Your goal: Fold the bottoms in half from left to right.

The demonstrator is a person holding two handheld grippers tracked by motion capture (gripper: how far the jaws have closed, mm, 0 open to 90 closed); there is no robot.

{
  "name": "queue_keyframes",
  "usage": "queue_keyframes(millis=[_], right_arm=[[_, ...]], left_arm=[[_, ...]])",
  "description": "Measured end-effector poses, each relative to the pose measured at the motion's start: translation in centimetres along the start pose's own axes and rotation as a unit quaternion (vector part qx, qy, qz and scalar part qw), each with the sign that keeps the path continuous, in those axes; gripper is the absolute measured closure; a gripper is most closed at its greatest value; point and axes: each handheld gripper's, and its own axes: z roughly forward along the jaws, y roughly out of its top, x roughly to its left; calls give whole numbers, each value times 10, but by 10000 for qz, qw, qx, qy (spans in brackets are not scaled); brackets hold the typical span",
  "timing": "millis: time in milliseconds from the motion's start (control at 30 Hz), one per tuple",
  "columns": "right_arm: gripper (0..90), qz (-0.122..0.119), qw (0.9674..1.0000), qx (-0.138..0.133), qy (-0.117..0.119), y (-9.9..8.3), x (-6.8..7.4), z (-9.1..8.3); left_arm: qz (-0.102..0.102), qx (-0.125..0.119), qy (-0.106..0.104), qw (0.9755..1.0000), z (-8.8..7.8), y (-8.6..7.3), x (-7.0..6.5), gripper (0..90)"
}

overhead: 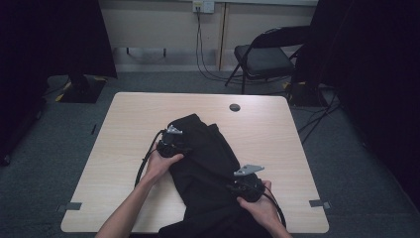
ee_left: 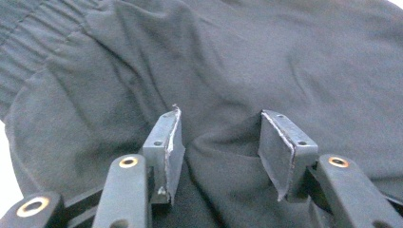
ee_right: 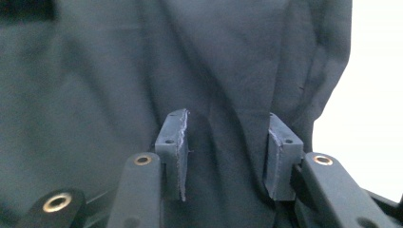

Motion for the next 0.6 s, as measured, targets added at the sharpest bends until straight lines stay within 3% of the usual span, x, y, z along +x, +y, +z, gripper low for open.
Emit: queue_keyframes(millis=[133, 167, 233, 267, 333, 367, 400, 500, 600], right_arm=[[566, -12, 10000, 15, -51, -2, 4, -4], [555, 97, 9998, -149, -101, -1, 1, -9], [580, 170, 9994, -284, -98, 0, -2, -13], [688, 269, 9984, -498, 5, 1, -6, -23], [729, 305, 9982, -521, 23, 0, -6, -25], [840, 297, 9980, -530, 150, -4, -6, -27], [874, 257, 9984, -469, 171, -5, -5, -26], [899, 118, 9990, -364, 221, -6, -2, -24], [900, 94, 9981, -541, 295, -2, 2, -36]], left_arm=[[132, -104, -83, 9998, -3, 12, -5, 569], [87, -261, -198, 9994, -5, 22, -8, 583], [87, -268, -280, 9992, -4, 26, -11, 593], [196, -193, -168, 9995, -1, 30, -15, 578], [219, -144, -144, 9996, 2, 29, -16, 560], [193, -98, -91, 9997, 6, 25, -16, 492], [122, -94, -105, 9998, 7, 21, -15, 461], [113, -69, -93, 9999, 6, 15, -14, 443], [111, -144, -129, 9998, -4, 10, -11, 443]])
